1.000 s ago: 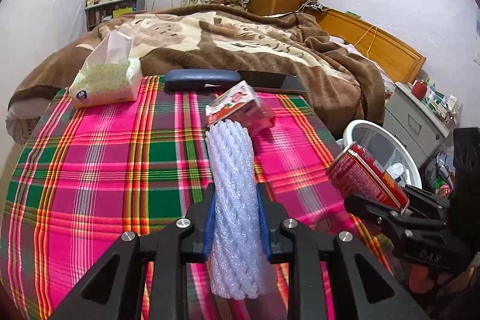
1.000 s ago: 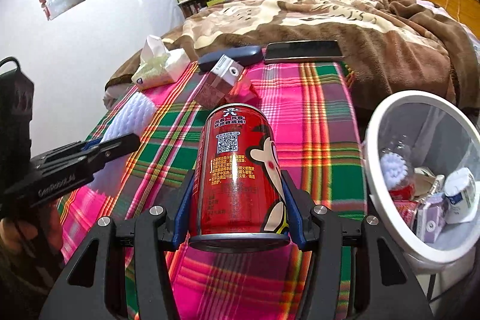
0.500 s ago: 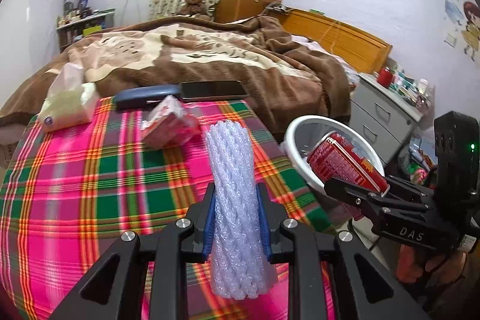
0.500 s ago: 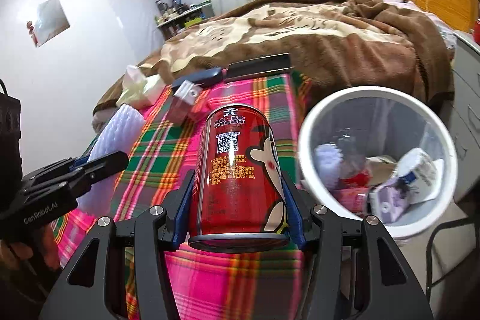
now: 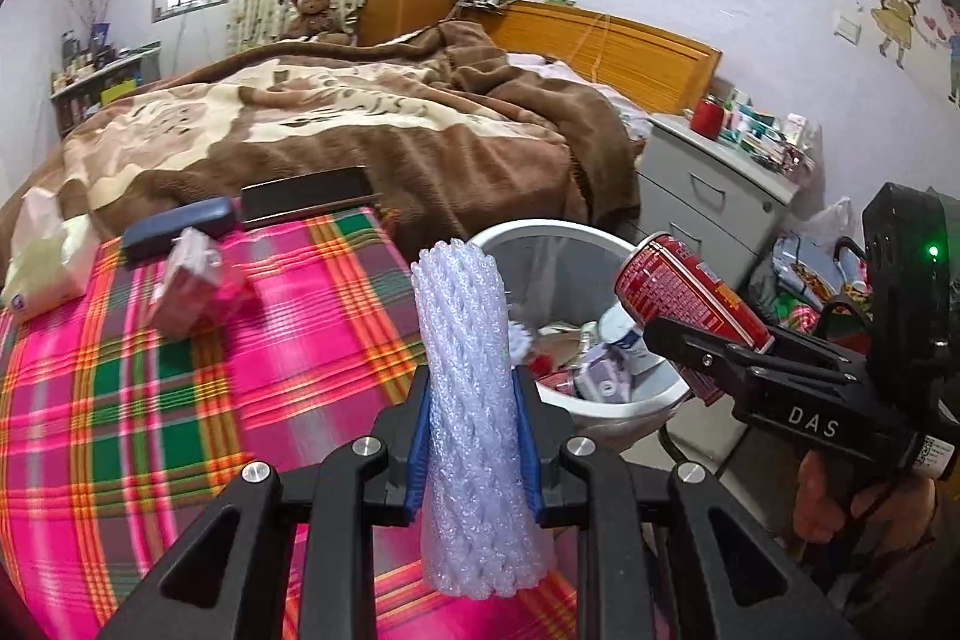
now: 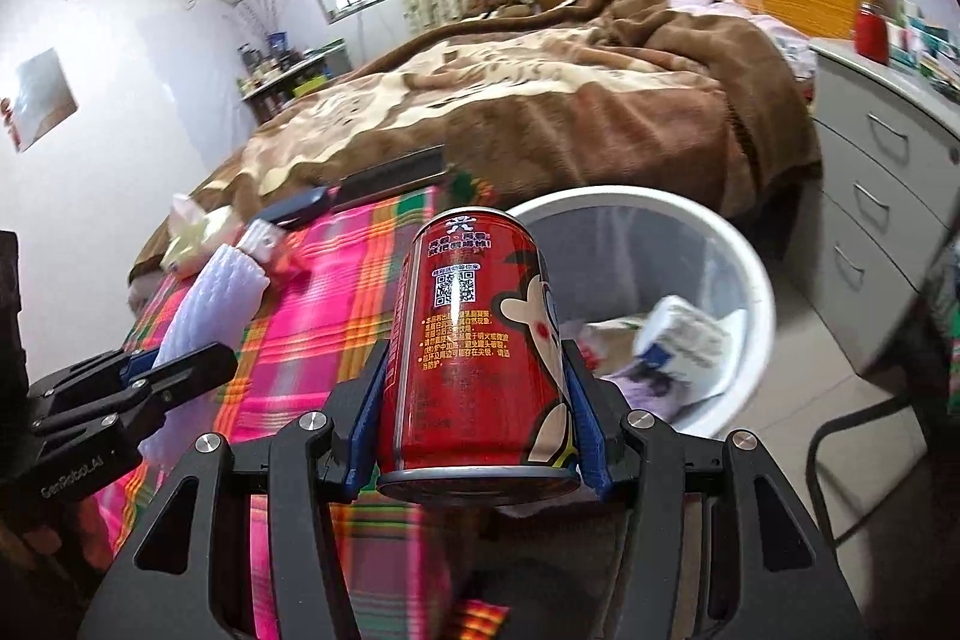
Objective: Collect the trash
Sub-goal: 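Carry the red can and foam net over the white bin and open both tools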
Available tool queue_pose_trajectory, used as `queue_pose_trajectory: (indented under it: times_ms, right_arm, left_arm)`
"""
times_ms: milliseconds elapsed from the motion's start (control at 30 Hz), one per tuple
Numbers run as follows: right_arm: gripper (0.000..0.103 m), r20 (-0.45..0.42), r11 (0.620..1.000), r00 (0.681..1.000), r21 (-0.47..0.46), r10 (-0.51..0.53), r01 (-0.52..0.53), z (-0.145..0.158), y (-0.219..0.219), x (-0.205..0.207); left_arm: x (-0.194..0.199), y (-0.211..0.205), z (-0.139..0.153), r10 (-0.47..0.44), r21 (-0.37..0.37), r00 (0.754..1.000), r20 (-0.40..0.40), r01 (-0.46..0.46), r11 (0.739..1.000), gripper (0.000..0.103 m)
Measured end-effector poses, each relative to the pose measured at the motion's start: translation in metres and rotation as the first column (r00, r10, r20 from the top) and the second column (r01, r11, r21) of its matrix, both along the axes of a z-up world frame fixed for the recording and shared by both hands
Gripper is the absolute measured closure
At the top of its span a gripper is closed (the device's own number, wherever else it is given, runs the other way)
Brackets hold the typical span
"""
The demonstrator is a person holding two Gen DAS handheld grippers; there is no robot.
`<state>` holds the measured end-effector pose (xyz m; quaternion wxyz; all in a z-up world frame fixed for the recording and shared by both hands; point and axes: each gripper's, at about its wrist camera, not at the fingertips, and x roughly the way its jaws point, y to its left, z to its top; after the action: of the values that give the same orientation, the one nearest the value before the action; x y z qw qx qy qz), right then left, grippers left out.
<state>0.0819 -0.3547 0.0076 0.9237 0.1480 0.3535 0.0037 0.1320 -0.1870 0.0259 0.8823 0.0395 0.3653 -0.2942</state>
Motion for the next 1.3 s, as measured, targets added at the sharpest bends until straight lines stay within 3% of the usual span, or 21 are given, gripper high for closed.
queue_pose_trajectory:
  times_ms: [333,800,867,900,967,1033,1300]
  right_arm:
    - [0.049,-0.044,0.995,0.995,-0.026,-0.095,0.093,-0.011,-0.036,0.007]
    - [0.049,-0.130,0.991,0.986,-0.089,-0.107,0.096,-0.031,-0.061,0.030]
    - [0.049,-0.138,0.992,0.985,-0.097,-0.099,0.086,-0.034,-0.062,0.032]
    - [0.048,-0.142,0.991,0.985,-0.097,-0.103,0.089,-0.035,-0.063,0.032]
    - [0.046,-0.136,0.993,0.985,-0.078,-0.103,0.093,-0.035,-0.066,0.031]
    - [0.038,-0.129,0.992,0.985,-0.069,-0.114,0.106,-0.033,-0.069,0.029]
    - [0.038,-0.106,0.990,0.986,-0.080,-0.128,0.120,-0.027,-0.067,0.021]
  left_arm:
    - [0.019,-0.054,-0.011,-0.064,0.004,0.998,-0.019,0.065,0.998,0.078]
    - [0.048,-0.105,-0.038,-0.097,0.039,0.992,-0.075,0.100,0.994,0.077]
    - [0.050,-0.107,-0.040,-0.093,0.048,0.993,-0.077,0.096,0.994,0.071]
    - [0.050,-0.108,-0.041,-0.087,0.055,0.994,-0.072,0.091,0.994,0.058]
    - [0.050,-0.107,-0.041,-0.086,0.051,0.994,-0.067,0.089,0.995,0.045]
    - [0.051,-0.104,-0.040,-0.089,0.025,0.993,-0.079,0.091,0.996,0.045]
    - [0.044,-0.095,-0.035,-0.070,0.025,0.995,-0.066,0.072,0.997,0.045]
